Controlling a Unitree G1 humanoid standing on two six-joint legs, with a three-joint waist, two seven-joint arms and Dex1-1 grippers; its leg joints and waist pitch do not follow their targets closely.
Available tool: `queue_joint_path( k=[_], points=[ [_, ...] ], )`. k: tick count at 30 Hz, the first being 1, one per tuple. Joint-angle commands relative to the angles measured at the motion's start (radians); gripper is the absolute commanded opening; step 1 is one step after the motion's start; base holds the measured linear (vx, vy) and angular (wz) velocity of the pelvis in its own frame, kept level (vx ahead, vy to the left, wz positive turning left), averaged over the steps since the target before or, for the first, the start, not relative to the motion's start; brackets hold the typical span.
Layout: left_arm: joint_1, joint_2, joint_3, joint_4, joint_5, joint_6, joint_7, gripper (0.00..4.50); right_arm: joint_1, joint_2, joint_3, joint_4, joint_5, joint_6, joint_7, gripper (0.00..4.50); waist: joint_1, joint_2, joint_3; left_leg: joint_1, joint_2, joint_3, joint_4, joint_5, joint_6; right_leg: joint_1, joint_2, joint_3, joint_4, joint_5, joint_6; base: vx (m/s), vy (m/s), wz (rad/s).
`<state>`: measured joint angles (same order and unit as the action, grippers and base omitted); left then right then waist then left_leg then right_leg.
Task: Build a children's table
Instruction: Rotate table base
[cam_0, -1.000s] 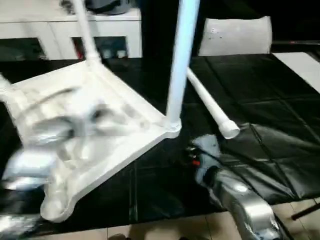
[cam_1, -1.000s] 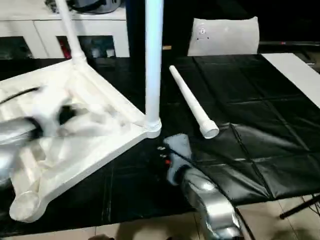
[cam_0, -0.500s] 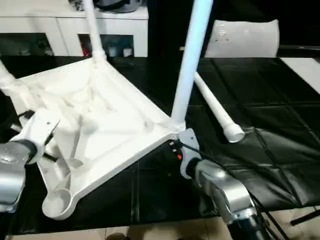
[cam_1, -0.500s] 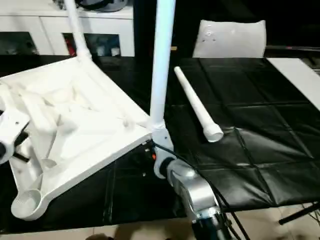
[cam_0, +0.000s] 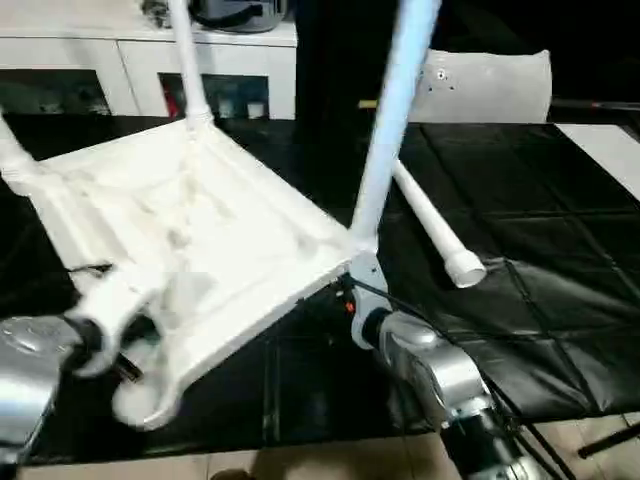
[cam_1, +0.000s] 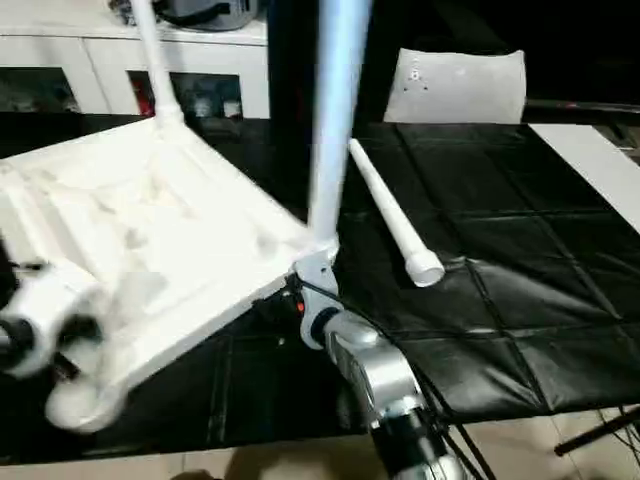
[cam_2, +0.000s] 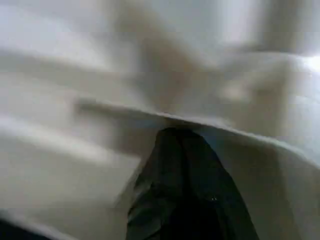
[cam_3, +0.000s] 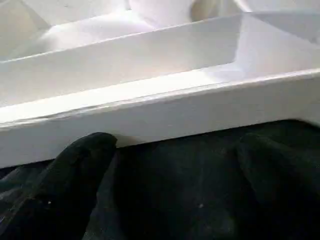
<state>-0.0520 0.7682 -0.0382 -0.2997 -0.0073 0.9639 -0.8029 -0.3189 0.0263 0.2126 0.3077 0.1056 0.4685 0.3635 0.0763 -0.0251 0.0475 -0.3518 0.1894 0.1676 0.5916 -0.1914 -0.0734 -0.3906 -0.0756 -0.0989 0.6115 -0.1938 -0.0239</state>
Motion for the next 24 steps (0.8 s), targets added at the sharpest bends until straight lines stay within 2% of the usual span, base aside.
queue_joint_path(
  k=[1, 3, 5, 7, 9, 11, 14, 16, 17, 18, 19, 21, 22, 24],
  points=[
    [-0.002, -0.009, -0.068, -0.043, -0.07, -0.006, -0.089, 0.06, -0.016, 0.0, -0.009, 0.011, 0.0, -0.01, -0.002, 4.5, -0.007, 0.025, -0.034, 0.018, 0.042, -0.022, -0.094, -0.4, -0.051, 0.02, -0.075, 0.07, -0.093, -0.392, -0.131, 0.0, 0.0, 0.0],
    [-0.011, -0.017, -0.092, -0.067, -0.113, 0.004, -0.134, 0.06, -0.018, -0.007, -0.013, 0.008, 0.002, -0.009, 0.004, 4.5, -0.006, 0.022, -0.035, 0.018, 0.04, -0.024, -0.095, -0.409, -0.054, 0.022, -0.076, 0.07, -0.096, -0.428, -0.112, 0.0, 0.0, 0.0],
    [-0.019, -0.023, -0.112, -0.086, -0.146, 0.002, -0.171, 0.06, -0.02, -0.014, -0.016, 0.01, 0.002, -0.013, 0.008, 4.5, -0.007, 0.023, -0.037, 0.016, 0.042, -0.025, -0.096, -0.391, -0.054, 0.025, -0.076, 0.07, -0.095, -0.417, -0.104, 0.0, 0.0, 0.0],
    [-0.046, -0.066, -0.144, -0.113, -0.21, 0.023, -0.216, 0.06, -0.025, -0.032, -0.022, 0.016, -0.001, -0.02, 0.016, 4.5, -0.015, 0.024, -0.04, 0.014, 0.041, -0.023, -0.095, -0.367, -0.058, 0.028, -0.073, 0.07, -0.091, -0.378, -0.112, 0.0, 0.0, 0.0],
    [-0.058, -0.078, -0.158, -0.113, -0.223, 0.017, -0.222, 0.06, -0.029, -0.036, -0.026, 0.023, -0.002, -0.025, 0.018, 4.5, -0.018, 0.022, -0.041, 0.011, 0.04, -0.022, -0.093, -0.35, -0.054, 0.031, -0.073, 0.071, -0.088, -0.35, -0.123, 0.0, 0.0, 0.0],
    [-0.101, -0.143, -0.18, -0.088, -0.235, 0.012, -0.203, 0.06, -0.031, -0.047, -0.038, 0.021, -0.003, -0.026, 0.014, 4.5, -0.023, 0.024, -0.044, 0.008, 0.038, -0.02, -0.09, -0.318, -0.049, 0.035, -0.071, 0.071, -0.085, -0.318, -0.131, 0.0, 0.0, 0.0],
    [-0.148, -0.209, -0.208, -0.034, -0.205, -0.031, -0.166, 0.06, -0.026, -0.058, -0.049, 0.011, -0.007, -0.025, 0.004, 4.5, -0.027, 0.017, -0.045, 0.005, 0.034, -0.015, -0.085, -0.289, -0.038, 0.039, -0.069, 0.07, -0.088, -0.309, -0.134, 0.0, 0.0, 0.0],
    [-0.2, -0.257, -0.222, 0.052, -0.155, -0.094, -0.108, 0.06, -0.024, -0.067, -0.061, 0.001, -0.009, -0.017, -0.005, 4.5, -0.03, 0.019, -0.048, 0.001, 0.034, -0.016, -0.084, -0.261, -0.03, 0.044, -0.07, 0.069, -0.089, -0.305, -0.127, 0.0, 0.0, 0.0],
    [-0.2, -0.257, -0.222, 0.052, -0.155, -0.094, -0.108, 0.06, -0.024, -0.067, -0.061, 0.001, -0.009, -0.017, -0.005, 4.5, -0.03, 0.019, -0.048, 0.001, 0.034, -0.016, -0.084, -0.261, -0.03, 0.044, -0.07, 0.069, -0.089, -0.305, -0.127, 0.0, 0.0, 0.0],
    [-0.238, -0.301, -0.218, 0.112, -0.134, -0.125, -0.063, 0.06, -0.024, -0.075, -0.074, -0.008, -0.008, -0.011, -0.014, 4.5, -0.035, 0.016, -0.048, -0.002, 0.034, -0.013, -0.083, -0.244, -0.025, 0.046, -0.067, 0.069, -0.09, -0.288, -0.129, 0.0, 0.0, 0.0],
    [-0.26, -0.324, -0.216, 0.144, -0.127, -0.142, -0.037, 0.06, -0.025, -0.078, -0.085, -0.015, -0.01, -0.01, -0.022, 4.5, -0.033, 0.017, -0.053, -0.001, 0.034, -0.014, -0.079, -0.228, -0.025, 0.049, -0.068, 0.069, -0.084, -0.26, -0.133, 0.0, 0.0, 0.0],
    [-0.28, -0.351, -0.21, 0.173, -0.122, -0.151, -0.009, 0.06, -0.027, -0.086, -0.094, -0.023, -0.016, -0.012, -0.031, 4.5, -0.034, 0.016, -0.052, -0.001, 0.034, -0.013, -0.079, -0.216, -0.02, 0.048, -0.066, 0.069, -0.084, -0.241, -0.138, 0.0, 0.0, 0.0],
    [-0.31, -0.387, -0.204, 0.215, -0.106, -0.188, 0.038, 0.06, -0.043, -0.103, -0.115, -0.042, -0.027, -0.013, -0.046, 4.5, -0.034, 0.02, -0.051, 0.0, 0.034, -0.012, -0.078, -0.22, -0.019, 0.047, -0.064, 0.067, -0.088, -0.237, -0.142, 0.0, 0.0, 0.0],
    [-0.321, -0.406, -0.194, 0.231, -0.1, -0.204, 0.063, 0.06, -0.063, -0.114, -0.141, -0.06, -0.028, 0.002, -0.068, 4.5, -0.033, 0.015, -0.055, 0.0, 0.035, -0.013, -0.077, -0.209, -0.018, 0.051, -0.065, 0.066, -0.082, -0.219, -0.147, 0.0, 0.0, 0.0]
  ],
)
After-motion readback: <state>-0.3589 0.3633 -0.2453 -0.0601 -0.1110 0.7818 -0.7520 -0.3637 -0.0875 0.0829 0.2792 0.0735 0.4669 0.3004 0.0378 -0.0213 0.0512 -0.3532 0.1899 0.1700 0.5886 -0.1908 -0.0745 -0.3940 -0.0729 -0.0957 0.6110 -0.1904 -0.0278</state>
